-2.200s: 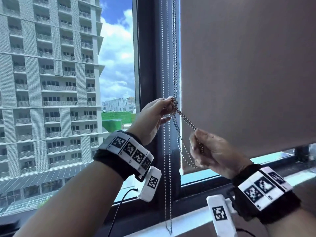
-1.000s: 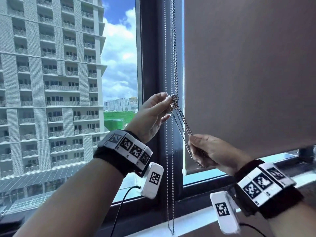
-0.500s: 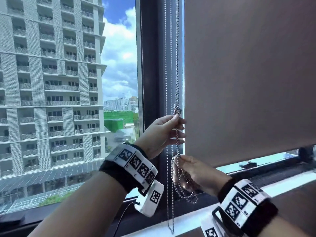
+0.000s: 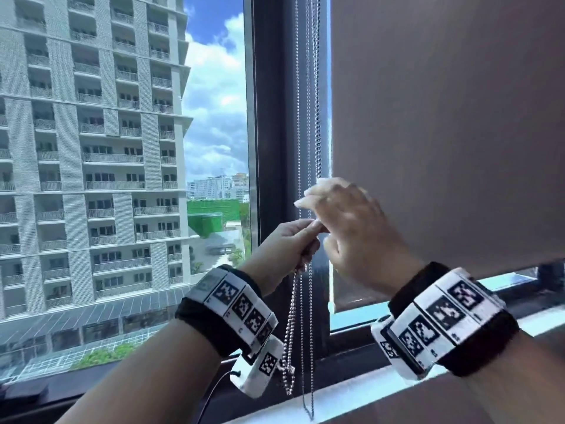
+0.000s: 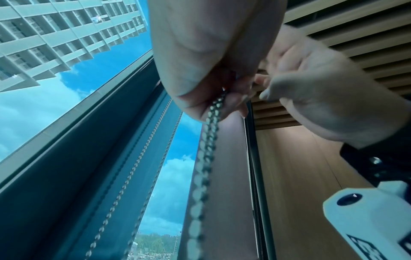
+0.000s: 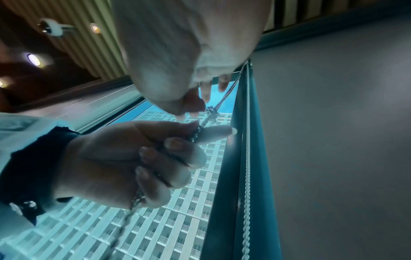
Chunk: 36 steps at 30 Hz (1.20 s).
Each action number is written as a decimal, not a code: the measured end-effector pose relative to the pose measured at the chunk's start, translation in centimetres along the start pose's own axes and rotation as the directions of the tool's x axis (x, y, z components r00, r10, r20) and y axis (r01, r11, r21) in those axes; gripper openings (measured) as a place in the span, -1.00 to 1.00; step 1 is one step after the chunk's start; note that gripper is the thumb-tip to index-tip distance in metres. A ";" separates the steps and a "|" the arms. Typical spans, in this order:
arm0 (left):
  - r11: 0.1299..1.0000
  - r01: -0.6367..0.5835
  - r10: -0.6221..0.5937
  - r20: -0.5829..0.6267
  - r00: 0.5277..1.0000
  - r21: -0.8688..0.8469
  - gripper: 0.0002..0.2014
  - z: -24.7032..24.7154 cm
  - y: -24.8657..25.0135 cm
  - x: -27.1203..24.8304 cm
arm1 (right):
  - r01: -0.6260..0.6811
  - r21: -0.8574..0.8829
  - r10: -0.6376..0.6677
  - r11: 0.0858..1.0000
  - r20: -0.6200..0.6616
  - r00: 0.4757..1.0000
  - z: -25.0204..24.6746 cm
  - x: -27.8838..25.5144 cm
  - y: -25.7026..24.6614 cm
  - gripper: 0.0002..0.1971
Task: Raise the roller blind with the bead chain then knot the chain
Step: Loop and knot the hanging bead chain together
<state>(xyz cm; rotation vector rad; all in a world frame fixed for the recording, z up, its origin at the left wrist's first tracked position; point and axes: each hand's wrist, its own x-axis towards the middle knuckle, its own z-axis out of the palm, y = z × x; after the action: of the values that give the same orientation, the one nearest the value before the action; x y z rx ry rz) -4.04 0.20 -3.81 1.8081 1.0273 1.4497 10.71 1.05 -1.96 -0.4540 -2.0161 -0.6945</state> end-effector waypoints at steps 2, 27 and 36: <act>0.998 -0.018 0.016 0.040 0.999 0.057 -0.68 -0.2 0.5 -0.2 | 0.114 -0.140 -0.098 0.984 0.117 0.988 0.3 0.7 0.8 -0.48; 0.977 -0.213 0.215 -0.099 0.972 0.030 -0.70 -1.7 6.2 0.9 | -0.190 0.980 0.504 -0.062 0.195 0.841 -5.0 5.1 2.2 -0.74; 0.961 -0.253 0.242 -0.106 0.964 -0.113 -0.80 0.7 7.6 2.5 | -0.002 0.824 0.538 -0.567 0.372 0.756 -4.2 5.8 2.0 -0.71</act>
<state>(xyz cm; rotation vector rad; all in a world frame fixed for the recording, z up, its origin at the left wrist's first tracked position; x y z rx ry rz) -1.57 -1.67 3.62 1.8436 0.7526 1.7209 11.63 0.16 5.35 0.2222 -1.0775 1.5693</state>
